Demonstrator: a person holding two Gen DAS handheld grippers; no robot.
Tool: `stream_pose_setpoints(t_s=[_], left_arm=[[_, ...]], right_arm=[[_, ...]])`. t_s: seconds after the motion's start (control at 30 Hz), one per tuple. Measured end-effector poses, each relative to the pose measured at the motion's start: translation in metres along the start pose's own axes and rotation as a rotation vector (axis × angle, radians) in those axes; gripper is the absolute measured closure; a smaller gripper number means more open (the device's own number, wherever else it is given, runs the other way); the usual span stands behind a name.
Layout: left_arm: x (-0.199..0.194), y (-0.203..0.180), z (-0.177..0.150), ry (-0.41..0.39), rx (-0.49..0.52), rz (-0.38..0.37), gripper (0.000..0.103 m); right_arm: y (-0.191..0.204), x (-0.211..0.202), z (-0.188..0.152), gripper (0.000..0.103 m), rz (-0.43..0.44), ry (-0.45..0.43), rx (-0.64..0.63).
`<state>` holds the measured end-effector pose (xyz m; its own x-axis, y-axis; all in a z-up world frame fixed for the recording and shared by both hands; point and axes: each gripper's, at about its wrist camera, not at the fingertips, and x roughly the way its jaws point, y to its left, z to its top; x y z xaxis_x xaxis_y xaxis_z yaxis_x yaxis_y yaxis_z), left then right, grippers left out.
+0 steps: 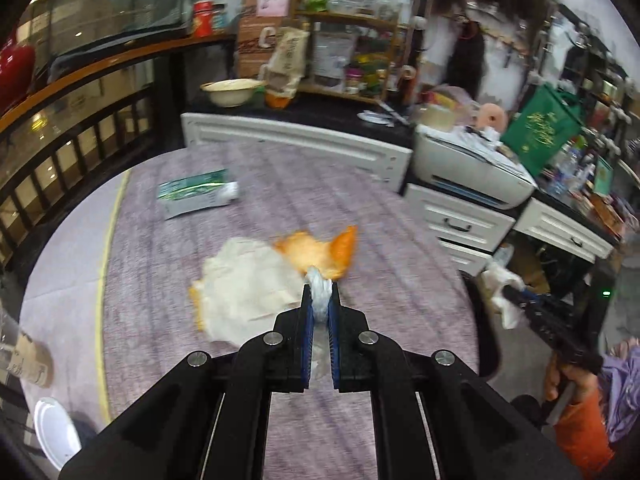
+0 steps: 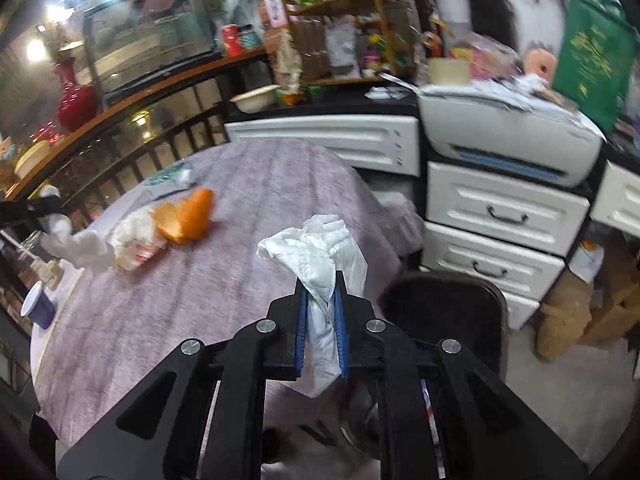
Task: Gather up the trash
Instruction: 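Carry both tissues over the bin and release them from both tools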
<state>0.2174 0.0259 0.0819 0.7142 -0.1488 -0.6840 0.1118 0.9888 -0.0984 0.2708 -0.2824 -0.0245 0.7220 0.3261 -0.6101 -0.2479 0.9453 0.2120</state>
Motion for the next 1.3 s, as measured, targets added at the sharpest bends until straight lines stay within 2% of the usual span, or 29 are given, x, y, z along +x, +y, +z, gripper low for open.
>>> stream_pose_setpoints(t_s=[0.23, 0.27, 0.33, 0.4, 0.47, 0.63, 0.9, 1.07, 1.17, 1.3], left_arm=[[0.021, -0.073, 0.012, 0.006, 0.069, -0.151, 0.096], [0.026, -0.083, 0.013, 0.011, 0.074, -0.17, 0.096], [0.035, -0.099, 0.015, 0.027, 0.079, -0.21, 0.096], [0.046, -0.116, 0.016, 0.048, 0.085, -0.248, 0.096], [0.059, -0.133, 0.014, 0.071, 0.1, -0.272, 0.096], [0.099, -0.164, 0.005, 0.162, 0.094, -0.342, 0.096], [0.136, -0.206, -0.015, 0.241, 0.123, -0.373, 0.096], [0.161, -0.235, -0.031, 0.289, 0.179, -0.356, 0.096], [0.171, -0.248, -0.042, 0.291, 0.23, -0.316, 0.096], [0.189, -0.258, -0.056, 0.331, 0.243, -0.297, 0.096]], right_arm=[[-0.066, 0.026, -0.036, 0.09, -0.132, 0.1, 0.091], [-0.073, 0.031, -0.04, 0.087, -0.145, 0.109, 0.104], [-0.088, 0.047, -0.051, 0.074, -0.174, 0.147, 0.13], [-0.098, 0.056, -0.061, 0.046, -0.208, 0.157, 0.157], [-0.105, 0.055, -0.068, 0.041, -0.209, 0.148, 0.188], [-0.121, 0.043, -0.081, 0.039, -0.209, 0.135, 0.249], [-0.157, 0.008, -0.093, 0.039, -0.279, 0.093, 0.318], [-0.175, -0.009, -0.099, 0.039, -0.356, 0.069, 0.322], [-0.182, -0.015, -0.103, 0.039, -0.366, 0.065, 0.335], [-0.192, -0.021, -0.106, 0.039, -0.385, 0.053, 0.354]])
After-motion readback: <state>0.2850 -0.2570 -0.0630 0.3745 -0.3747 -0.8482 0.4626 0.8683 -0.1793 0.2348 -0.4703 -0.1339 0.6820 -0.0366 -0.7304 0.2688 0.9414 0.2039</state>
